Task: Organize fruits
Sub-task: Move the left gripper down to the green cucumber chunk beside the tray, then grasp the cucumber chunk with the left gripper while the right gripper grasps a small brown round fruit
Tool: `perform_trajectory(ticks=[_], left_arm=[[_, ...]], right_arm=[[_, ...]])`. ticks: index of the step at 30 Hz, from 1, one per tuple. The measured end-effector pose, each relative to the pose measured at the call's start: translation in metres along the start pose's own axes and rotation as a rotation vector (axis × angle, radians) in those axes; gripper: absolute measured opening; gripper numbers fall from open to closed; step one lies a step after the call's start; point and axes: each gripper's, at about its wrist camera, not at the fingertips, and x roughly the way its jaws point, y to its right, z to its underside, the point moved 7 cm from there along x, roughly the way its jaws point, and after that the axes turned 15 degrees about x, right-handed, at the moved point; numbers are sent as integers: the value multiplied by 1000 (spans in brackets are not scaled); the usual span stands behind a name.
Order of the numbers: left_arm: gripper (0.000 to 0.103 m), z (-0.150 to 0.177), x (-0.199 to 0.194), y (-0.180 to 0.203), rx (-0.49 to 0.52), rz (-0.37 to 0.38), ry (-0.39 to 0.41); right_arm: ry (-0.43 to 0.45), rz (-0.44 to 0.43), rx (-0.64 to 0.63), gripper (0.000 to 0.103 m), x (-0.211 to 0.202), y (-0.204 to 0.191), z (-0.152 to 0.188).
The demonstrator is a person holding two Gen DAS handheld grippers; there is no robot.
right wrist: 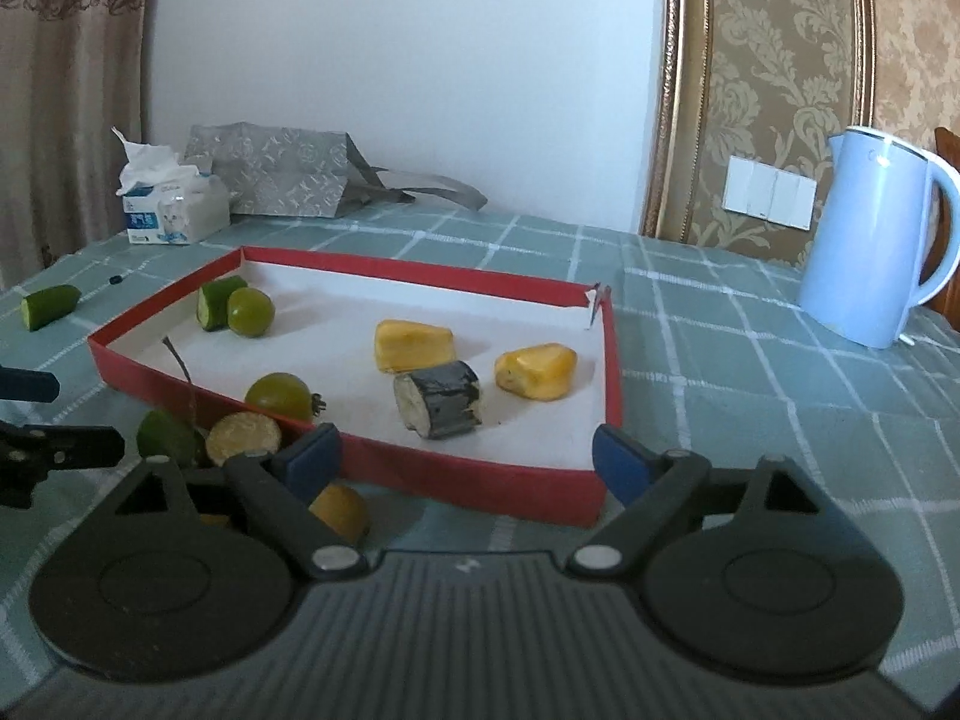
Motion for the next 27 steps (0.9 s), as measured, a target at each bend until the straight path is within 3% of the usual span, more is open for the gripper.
perform_trajectory(ticks=[6, 12, 16, 20, 27], left_arm=[[102, -5, 5, 7, -57, 40, -6], [102, -12, 15, 11, -62, 17, -36], [102, -16, 22, 24, -20, 41, -53], [102, -18, 28, 34, 49, 20, -69], [102, -17, 38, 32, 54, 0, -97]], right_arm=[[-22, -2, 15, 92, 3, 2, 2], [-28, 1, 10, 95, 3, 1, 4], [-27, 7, 14, 98, 3, 2, 3], [-24, 5, 31, 99, 3, 4, 2], [-19, 6, 26, 101, 2, 4, 2]])
